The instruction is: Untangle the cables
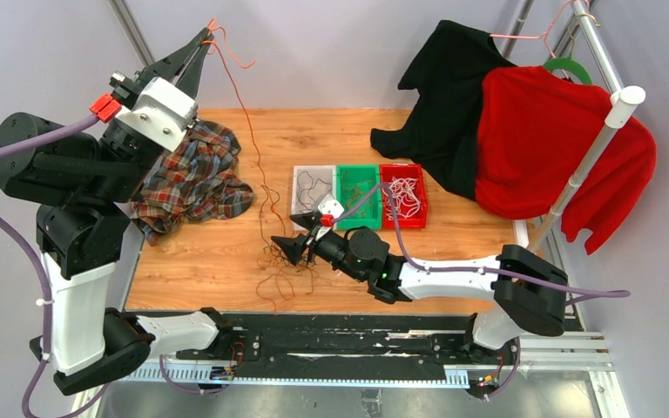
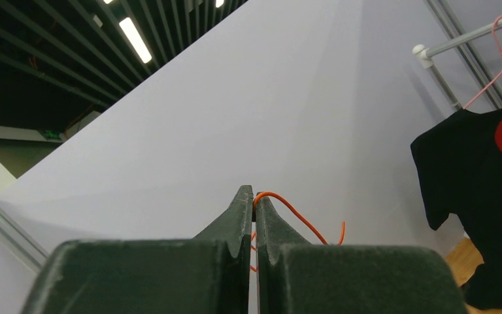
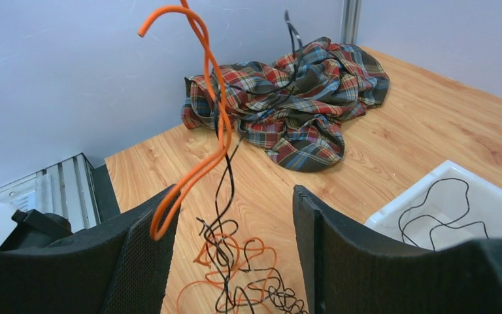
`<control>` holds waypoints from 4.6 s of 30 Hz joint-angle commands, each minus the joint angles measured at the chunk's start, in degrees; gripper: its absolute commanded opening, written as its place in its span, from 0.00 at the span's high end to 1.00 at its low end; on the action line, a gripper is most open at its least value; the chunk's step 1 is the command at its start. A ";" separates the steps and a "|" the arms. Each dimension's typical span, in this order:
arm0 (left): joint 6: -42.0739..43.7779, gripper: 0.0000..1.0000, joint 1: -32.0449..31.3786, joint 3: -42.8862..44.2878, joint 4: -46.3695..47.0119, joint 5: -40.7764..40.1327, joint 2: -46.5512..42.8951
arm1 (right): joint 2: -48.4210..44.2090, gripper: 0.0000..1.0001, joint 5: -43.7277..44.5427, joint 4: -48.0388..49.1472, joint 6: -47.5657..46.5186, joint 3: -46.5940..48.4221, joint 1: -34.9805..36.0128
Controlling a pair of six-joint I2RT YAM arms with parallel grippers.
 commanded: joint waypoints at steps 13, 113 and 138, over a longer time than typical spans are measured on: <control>1.72 1.00 -0.04 4.25 2.48 -0.47 -0.33 | -0.48 0.99 5.83 4.57 1.79 -4.50 0.01; 7.56 1.00 -0.09 -0.96 1.39 3.65 -1.69 | -6.50 0.70 0.28 -14.41 1.82 -8.92 -7.97; 28.54 0.99 -0.13 8.63 9.29 -20.35 -9.22 | -26.63 0.99 30.88 -54.04 29.66 -23.07 -16.46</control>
